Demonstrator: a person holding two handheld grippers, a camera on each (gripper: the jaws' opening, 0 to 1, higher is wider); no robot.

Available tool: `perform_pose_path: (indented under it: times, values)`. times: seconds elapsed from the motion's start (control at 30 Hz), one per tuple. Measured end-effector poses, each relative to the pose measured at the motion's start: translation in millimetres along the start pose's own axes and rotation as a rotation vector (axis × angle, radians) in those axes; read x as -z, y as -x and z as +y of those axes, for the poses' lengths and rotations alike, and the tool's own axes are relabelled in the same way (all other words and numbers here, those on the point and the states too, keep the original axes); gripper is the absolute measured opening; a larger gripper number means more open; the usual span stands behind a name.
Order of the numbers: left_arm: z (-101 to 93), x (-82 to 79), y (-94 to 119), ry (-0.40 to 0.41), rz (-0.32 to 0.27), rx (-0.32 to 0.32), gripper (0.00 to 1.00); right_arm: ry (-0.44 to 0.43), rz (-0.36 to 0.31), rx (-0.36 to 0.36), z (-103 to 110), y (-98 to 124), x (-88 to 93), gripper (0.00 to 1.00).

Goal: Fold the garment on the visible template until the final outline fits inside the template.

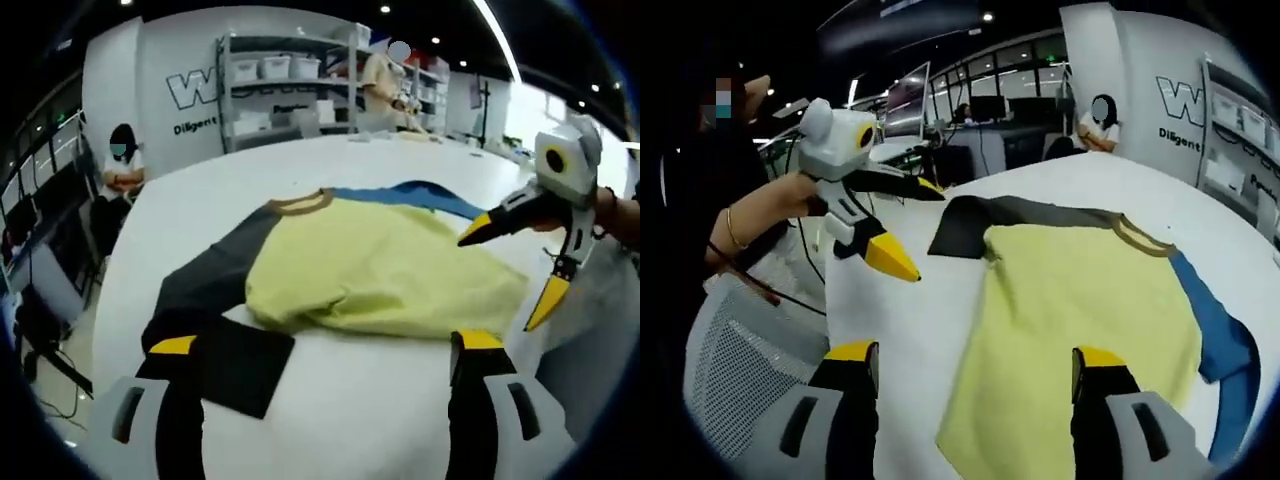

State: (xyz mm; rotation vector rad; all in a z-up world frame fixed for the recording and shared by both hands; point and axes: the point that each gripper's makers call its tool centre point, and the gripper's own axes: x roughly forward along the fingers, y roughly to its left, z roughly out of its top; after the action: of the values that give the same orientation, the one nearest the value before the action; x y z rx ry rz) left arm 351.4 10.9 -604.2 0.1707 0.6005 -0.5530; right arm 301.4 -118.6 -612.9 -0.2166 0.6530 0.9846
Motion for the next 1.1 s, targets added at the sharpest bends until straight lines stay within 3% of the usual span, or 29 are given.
perform_pose_path:
  times: [0.4,0.87,1.1]
  values:
    - [-20.9,-8.2,11,-0.008,-0.034,0.010,0.99,0.012,-0.024,0.008,-13,-40,-6.7,0.58]
    - [-28.4,5.6,11,-0.005,-0.014,0.013,0.98,0.059,0.014,-0.027,-10,-69,-3.5,0.35]
    - [-34.1,8.3,9,-0.008,-0.006,0.028,0.97,0.172,0.070,0.000,-14,-79,5.2,0.20]
